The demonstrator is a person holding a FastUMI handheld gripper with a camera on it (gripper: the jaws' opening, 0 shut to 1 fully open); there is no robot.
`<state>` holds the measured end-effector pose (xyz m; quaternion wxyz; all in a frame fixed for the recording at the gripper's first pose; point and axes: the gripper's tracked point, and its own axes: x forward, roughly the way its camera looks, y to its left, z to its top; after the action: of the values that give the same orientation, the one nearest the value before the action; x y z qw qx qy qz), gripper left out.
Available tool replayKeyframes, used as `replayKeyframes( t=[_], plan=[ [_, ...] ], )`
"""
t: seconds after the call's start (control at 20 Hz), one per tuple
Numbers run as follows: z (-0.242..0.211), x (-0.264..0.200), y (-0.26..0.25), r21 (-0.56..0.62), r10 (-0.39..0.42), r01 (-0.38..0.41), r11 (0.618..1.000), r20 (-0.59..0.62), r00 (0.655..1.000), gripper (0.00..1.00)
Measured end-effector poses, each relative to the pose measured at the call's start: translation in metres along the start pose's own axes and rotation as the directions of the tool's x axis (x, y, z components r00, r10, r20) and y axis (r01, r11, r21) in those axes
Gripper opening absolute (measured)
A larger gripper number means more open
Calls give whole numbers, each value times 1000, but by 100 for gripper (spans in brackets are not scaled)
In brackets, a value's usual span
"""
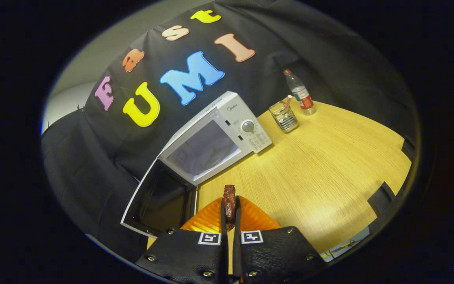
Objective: Open the microwave, put the food inside, and close the microwave door.
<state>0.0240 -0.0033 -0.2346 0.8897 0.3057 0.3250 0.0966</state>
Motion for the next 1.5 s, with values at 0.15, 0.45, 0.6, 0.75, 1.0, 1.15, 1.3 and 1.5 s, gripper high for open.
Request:
replayKeyframes(
  t=[0.15,0.45,0.6,0.75,1.0,1.15,1.3,1.5],
  plan=[
    [12,19,18,-22,42,-42,999,-1,999,4],
    [31,65,54,-41,127,-126,991,9,992,4],
    [36,88,72,-47,158,-158,986,12,987,4],
    [41,110,84,-54,174,-173,984,31,984,4],
    [46,149,93,-22,183,-182,983,47,982,4],
    [44,172,94,-2,186,-186,982,46,981,4],
    [43,193,94,2,183,-183,983,52,982,4],
    [41,222,92,-27,168,-167,986,75,983,4]
  ],
)
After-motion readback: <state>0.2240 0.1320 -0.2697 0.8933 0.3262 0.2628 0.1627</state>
